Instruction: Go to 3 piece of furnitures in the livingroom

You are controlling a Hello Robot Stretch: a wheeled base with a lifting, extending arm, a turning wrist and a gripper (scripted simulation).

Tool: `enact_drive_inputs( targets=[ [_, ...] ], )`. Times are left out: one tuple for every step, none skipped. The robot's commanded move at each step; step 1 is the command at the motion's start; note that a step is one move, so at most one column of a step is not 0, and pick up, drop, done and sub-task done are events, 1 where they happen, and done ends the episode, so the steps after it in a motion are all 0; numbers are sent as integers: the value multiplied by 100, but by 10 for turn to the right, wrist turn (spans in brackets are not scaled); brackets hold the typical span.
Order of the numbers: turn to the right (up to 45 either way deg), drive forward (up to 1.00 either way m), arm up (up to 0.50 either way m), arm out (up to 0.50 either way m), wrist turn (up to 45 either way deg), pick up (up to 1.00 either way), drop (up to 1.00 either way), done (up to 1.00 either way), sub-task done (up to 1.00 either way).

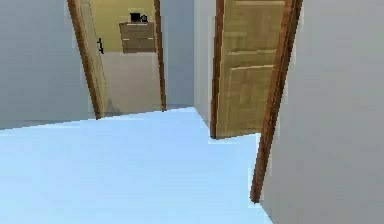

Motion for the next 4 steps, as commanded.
enact_drive_inputs(
  targets=[
    [-150,0,0,0,0,0,0,0,0],
    [0,100,0,0,0,0,0,0,0],
    [0,100,0,0,0,0,0,0,0],
    [0,100,0,0,0,0,0,0,0]
  ],
)
